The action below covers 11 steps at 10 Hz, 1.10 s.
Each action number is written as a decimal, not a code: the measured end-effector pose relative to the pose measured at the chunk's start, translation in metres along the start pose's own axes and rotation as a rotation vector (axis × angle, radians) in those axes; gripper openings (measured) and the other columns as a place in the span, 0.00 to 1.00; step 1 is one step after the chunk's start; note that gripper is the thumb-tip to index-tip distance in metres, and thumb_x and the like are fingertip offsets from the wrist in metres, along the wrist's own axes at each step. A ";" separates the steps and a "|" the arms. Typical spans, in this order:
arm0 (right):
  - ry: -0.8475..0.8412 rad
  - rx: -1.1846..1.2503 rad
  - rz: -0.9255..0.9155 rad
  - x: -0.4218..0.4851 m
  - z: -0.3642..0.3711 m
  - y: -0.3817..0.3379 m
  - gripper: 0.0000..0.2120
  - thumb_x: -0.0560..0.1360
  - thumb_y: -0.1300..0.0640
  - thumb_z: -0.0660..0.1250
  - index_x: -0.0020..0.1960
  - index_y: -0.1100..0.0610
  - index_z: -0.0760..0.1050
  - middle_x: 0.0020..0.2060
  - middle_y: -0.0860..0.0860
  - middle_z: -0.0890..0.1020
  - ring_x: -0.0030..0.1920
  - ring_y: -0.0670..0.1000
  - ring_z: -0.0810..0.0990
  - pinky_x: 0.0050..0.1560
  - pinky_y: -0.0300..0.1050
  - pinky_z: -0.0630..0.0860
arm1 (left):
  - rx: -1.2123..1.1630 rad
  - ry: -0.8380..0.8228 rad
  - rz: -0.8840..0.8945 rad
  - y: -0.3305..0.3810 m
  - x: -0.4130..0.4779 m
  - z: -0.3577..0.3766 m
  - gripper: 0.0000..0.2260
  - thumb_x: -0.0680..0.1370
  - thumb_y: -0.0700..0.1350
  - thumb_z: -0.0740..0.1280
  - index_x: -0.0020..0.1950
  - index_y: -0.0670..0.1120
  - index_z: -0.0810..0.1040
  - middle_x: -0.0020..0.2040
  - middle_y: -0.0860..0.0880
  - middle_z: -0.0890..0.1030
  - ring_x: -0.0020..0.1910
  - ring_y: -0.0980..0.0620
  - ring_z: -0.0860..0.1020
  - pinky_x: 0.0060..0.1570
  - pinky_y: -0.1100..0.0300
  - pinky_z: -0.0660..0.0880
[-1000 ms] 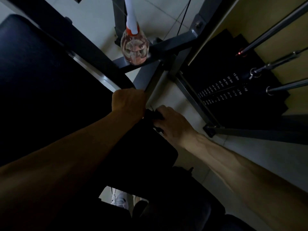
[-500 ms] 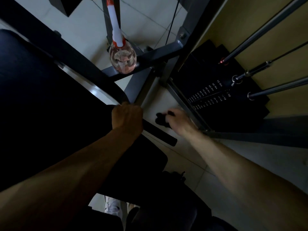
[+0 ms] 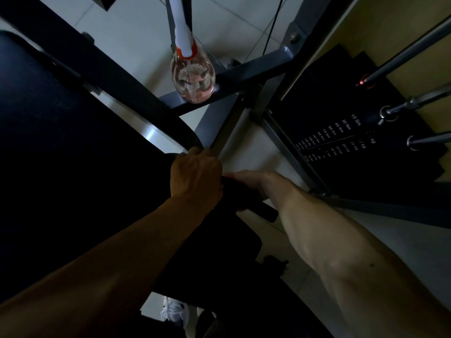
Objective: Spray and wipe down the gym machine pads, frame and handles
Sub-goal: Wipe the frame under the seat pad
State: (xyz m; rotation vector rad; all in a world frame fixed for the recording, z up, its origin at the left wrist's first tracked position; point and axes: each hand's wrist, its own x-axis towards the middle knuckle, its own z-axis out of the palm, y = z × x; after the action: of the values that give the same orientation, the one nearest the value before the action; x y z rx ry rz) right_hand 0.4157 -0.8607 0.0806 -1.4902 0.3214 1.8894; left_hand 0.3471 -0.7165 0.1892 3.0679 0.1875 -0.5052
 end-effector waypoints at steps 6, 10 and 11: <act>0.264 -0.033 -0.584 -0.059 0.018 -0.004 0.09 0.82 0.54 0.69 0.60 0.56 0.81 0.51 0.53 0.86 0.51 0.51 0.86 0.49 0.40 0.81 | -0.013 -0.001 0.012 0.006 -0.008 -0.009 0.05 0.76 0.49 0.69 0.48 0.50 0.81 0.49 0.51 0.81 0.52 0.49 0.78 0.51 0.52 0.72; 0.514 -0.459 -0.473 -0.119 -0.010 0.059 0.11 0.77 0.57 0.74 0.58 0.46 0.82 0.55 0.45 0.84 0.57 0.46 0.82 0.64 0.52 0.79 | -0.039 0.009 -0.006 0.005 -0.008 -0.008 0.03 0.73 0.47 0.72 0.43 0.48 0.82 0.44 0.49 0.81 0.47 0.47 0.79 0.48 0.52 0.74; 0.581 -0.458 -0.701 -0.099 0.020 0.022 0.16 0.76 0.60 0.74 0.63 0.51 0.82 0.56 0.47 0.80 0.57 0.48 0.81 0.60 0.44 0.78 | -0.011 -0.001 0.012 0.003 -0.006 -0.014 0.03 0.73 0.48 0.70 0.44 0.49 0.81 0.44 0.50 0.80 0.48 0.48 0.79 0.48 0.53 0.73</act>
State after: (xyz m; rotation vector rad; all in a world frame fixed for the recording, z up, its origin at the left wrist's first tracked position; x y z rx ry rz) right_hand 0.3955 -0.9015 0.1737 -2.0924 -0.3743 0.9833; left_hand 0.3466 -0.7193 0.2043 3.0560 0.1712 -0.5028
